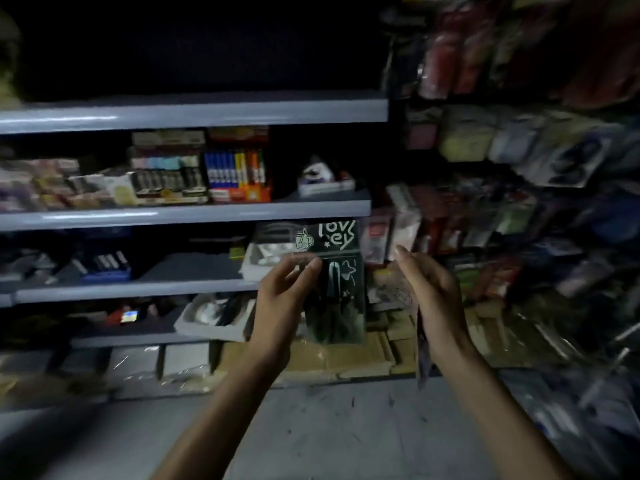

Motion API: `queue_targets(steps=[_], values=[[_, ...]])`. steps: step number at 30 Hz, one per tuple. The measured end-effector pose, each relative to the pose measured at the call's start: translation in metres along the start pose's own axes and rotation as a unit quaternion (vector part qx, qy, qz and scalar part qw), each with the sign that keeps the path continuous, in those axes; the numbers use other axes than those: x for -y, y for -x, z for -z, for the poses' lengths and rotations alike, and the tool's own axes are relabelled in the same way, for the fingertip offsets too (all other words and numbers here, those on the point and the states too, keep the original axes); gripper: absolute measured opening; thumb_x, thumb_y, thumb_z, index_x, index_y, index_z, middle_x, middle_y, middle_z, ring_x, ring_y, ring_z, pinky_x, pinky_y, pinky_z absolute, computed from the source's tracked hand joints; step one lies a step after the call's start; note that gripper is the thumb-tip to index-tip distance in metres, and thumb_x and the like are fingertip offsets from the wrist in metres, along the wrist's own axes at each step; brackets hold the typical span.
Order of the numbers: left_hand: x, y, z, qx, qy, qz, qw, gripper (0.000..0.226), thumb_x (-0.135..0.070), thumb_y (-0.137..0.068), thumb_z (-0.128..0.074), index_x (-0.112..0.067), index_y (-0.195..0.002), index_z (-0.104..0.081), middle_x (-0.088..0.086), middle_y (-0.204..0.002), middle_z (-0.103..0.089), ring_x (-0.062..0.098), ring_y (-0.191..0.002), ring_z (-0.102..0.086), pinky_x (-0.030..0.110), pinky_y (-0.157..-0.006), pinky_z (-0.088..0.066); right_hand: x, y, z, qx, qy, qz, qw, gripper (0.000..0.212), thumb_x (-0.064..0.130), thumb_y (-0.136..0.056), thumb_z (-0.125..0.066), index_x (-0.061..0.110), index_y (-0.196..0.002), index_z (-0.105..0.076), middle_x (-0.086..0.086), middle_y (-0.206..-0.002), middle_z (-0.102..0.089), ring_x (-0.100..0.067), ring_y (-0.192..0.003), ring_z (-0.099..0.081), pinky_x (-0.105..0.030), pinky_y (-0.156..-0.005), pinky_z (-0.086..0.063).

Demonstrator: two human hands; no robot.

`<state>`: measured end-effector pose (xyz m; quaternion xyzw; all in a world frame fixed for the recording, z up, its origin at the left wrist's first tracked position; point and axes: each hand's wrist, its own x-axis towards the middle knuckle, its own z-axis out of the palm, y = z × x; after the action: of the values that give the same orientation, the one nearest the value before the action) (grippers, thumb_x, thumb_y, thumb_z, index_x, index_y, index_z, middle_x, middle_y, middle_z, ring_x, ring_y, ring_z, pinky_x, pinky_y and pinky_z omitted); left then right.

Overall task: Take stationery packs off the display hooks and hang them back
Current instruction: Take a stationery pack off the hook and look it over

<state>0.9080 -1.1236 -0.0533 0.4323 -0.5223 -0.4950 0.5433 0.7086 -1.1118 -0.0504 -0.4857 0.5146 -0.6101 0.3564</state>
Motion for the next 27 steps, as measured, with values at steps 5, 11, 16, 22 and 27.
queue_targets(steps=[5, 11, 16, 22, 27], values=[[-0.004, -0.034, -0.080, 0.064, 0.011, -0.021, 0.998, 0.018, -0.033, -0.100, -0.060, -0.021, -0.099, -0.075, 0.005, -0.100, -0.076, 0.023, -0.093, -0.072, 0.033, -0.070, -0.057, 0.013, -0.029, 0.071, -0.016, 0.009, -0.029, 0.999, 0.031, 0.033, -0.092, -0.071, 0.004, -0.101, -0.076, -0.012, -0.102, -0.074, -0.015, -0.091, -0.071, -0.021, -0.069, -0.054], [-0.007, -0.089, -0.160, 0.120, 0.033, -0.044, 0.991, 0.020, -0.022, -0.102, -0.062, -0.009, -0.107, -0.075, 0.011, -0.102, -0.077, 0.028, -0.096, -0.074, 0.037, -0.081, -0.060, 0.024, -0.090, 0.126, 0.019, 0.035, -0.010, 0.999, 0.008, 0.020, -0.089, -0.076, 0.021, -0.097, -0.078, 0.016, -0.091, -0.078, 0.003, -0.088, -0.072, -0.010, -0.071, -0.053], [-0.016, -0.142, -0.213, 0.137, 0.054, -0.046, 0.988, 0.014, -0.022, -0.100, -0.065, -0.016, -0.098, -0.077, 0.008, -0.099, -0.077, 0.023, -0.094, -0.075, 0.036, -0.078, -0.060, 0.030, -0.152, 0.164, -0.007, 0.080, 0.019, 0.997, 0.004, 0.018, -0.088, -0.079, 0.021, -0.089, -0.077, 0.015, -0.086, -0.076, -0.001, -0.083, -0.072, -0.017, -0.071, -0.055], [-0.032, -0.191, -0.265, 0.154, 0.049, -0.093, 0.983, 0.028, -0.034, -0.095, -0.067, -0.013, -0.111, -0.074, 0.013, -0.112, -0.073, 0.030, -0.111, -0.069, 0.051, -0.097, -0.055, 0.045, -0.208, 0.206, -0.030, 0.030, 0.016, 0.999, 0.013, 0.020, -0.090, -0.075, 0.014, -0.102, -0.079, 0.002, -0.101, -0.078, -0.012, -0.096, -0.073, -0.026, -0.079, -0.056], [-0.054, -0.222, -0.307, 0.123, 0.055, -0.146, 0.980, 0.024, -0.026, -0.093, -0.070, -0.010, -0.110, -0.076, 0.009, -0.108, -0.077, 0.027, -0.105, -0.073, 0.032, -0.085, -0.056, 0.057, -0.252, 0.251, -0.045, 0.003, 0.012, 0.999, 0.017, 0.024, -0.085, -0.080, 0.015, -0.098, -0.079, -0.004, -0.101, -0.077, -0.018, -0.095, -0.074, -0.026, -0.077, -0.053]])
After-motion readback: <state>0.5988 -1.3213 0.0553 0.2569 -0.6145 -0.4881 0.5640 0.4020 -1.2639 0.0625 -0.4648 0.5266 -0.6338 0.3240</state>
